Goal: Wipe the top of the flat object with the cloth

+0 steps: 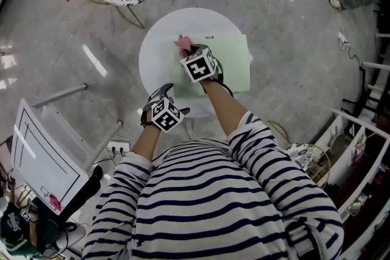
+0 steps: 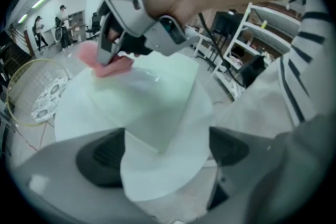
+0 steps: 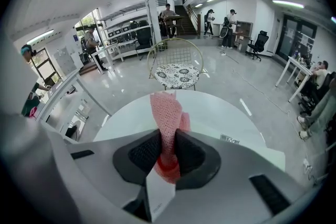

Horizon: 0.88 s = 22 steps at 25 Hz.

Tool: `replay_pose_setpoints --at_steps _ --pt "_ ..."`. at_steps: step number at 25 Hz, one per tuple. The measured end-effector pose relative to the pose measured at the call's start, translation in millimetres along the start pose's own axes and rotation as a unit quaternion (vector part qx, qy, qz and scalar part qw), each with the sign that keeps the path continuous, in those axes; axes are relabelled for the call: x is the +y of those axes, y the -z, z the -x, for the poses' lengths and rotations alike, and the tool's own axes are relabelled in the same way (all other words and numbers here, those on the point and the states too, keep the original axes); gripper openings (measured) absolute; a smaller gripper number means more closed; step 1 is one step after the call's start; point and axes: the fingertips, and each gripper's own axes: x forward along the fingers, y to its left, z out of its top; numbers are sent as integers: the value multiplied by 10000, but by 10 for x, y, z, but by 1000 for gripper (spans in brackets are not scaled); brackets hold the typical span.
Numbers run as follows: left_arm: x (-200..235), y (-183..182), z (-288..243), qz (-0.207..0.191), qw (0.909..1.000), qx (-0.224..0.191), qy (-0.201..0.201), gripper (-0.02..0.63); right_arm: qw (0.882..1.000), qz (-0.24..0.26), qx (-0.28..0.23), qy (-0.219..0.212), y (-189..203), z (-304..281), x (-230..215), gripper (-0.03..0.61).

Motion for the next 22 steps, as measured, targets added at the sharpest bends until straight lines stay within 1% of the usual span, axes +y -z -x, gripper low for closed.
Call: replay_pose_setpoints --at_steps 5,9,16,22 --pt "3 -20 -6 6 10000 28 17 486 9998 -178 -14 53 52 90 -149 63" --pt "18 -18 -21 -6 10000 90 24 486 9988 -490 -53 70 79 150 -280 63" --pt "37 -28 -34 -11 9999 156 32 486 9972 -721 7 222 216 217 -577 63" --pt "37 -9 -55 -17 9998 214 29 486 9952 -852 31 480 362 371 -909 63"
